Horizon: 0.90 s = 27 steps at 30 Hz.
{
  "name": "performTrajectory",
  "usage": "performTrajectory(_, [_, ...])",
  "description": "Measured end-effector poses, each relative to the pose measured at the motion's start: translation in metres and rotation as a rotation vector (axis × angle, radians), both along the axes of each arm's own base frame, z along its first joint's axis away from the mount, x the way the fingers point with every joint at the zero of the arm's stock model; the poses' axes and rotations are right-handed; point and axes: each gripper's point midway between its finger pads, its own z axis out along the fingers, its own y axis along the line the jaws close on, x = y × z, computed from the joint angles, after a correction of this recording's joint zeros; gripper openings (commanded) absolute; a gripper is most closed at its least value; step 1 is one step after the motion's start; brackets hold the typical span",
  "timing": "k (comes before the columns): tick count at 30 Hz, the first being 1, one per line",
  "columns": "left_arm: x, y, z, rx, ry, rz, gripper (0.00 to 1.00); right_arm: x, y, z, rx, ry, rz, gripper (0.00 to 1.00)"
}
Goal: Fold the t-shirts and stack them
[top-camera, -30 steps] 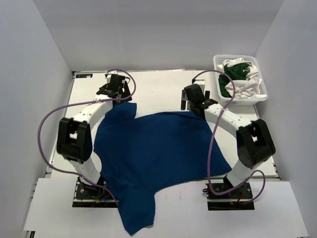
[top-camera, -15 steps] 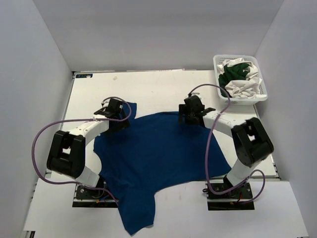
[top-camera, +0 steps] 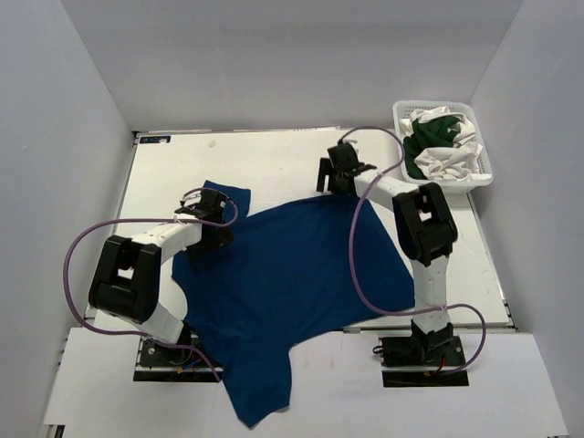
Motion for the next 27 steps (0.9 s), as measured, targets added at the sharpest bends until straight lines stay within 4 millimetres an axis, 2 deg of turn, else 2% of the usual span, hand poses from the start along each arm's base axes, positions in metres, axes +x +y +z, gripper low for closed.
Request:
performTrajectory(4, [0.0,0.002,0.001,0.009,-0.007,0.012,1.0,0.048,0.005,0.022,0.031,-0.078,-0.021,0.9])
performTrajectory(6, [-0.001,0.003,0.003,0.01,-0.009,0.019,1.0,0.062,0.006,0.039,0.038,-0.119,-0.016,0.9])
performTrajectory(8, [-0.001,0.003,0.006,0.009,-0.019,0.023,1.0,0.064,0.004,0.056,0.043,-0.16,-0.009,0.9])
performTrajectory(10, [0.001,0.004,0.011,0.007,-0.037,0.029,1.0,0.05,-0.002,0.066,0.042,-0.174,0.006,0.9])
performTrajectory(14, [0.002,0.004,0.014,0.005,-0.055,0.037,1.0,-0.015,-0.017,0.073,0.051,-0.135,0.061,0.9])
performTrajectory(17, [-0.001,0.005,0.006,0.013,-0.032,0.039,1.0,-0.06,-0.026,0.059,0.053,-0.082,0.1,0.9])
performTrajectory(19, [-0.001,0.005,0.0,0.021,-0.006,0.045,1.0,-0.083,-0.029,0.039,0.053,-0.028,0.111,0.9])
performTrajectory(22, [0.014,0.001,0.0,0.025,-0.001,0.046,1.0,-0.103,-0.033,0.011,0.034,0.054,0.108,0.9])
performTrajectory(27, [0.047,-0.008,0.0,0.023,-0.008,0.047,1.0,-0.102,-0.033,-0.01,0.027,0.108,0.077,0.9])
